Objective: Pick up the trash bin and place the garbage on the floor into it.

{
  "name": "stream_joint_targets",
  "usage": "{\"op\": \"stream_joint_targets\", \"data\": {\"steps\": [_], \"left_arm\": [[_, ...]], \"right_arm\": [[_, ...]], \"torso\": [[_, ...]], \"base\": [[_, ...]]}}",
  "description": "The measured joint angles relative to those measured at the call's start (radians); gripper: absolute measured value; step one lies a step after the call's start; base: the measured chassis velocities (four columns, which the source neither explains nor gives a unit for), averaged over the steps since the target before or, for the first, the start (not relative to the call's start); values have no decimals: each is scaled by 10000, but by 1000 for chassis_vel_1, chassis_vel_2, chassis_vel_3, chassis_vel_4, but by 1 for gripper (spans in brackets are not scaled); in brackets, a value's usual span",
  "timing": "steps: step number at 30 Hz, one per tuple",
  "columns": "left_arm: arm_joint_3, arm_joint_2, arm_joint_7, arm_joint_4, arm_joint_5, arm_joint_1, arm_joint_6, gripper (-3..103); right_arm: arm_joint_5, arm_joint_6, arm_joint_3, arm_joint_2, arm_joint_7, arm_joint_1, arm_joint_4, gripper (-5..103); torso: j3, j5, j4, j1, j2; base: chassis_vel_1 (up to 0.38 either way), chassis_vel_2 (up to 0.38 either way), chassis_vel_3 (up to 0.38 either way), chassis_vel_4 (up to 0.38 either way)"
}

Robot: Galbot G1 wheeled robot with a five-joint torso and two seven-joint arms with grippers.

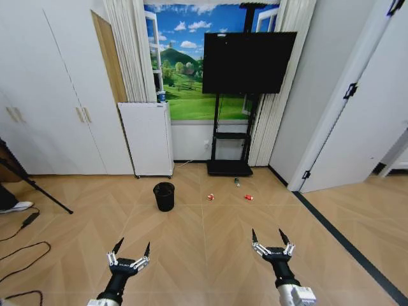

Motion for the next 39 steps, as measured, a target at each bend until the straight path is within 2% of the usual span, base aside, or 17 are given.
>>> {"op": "stream_joint_targets", "data": {"steps": [39], "left_arm": [[0, 0, 0, 0, 0, 0, 0, 100]], "right_arm": [[0, 0, 0, 0, 0, 0, 0, 100]], "torso": [[0, 0, 0, 0, 0]], "base": [[0, 0, 0, 0]]}}
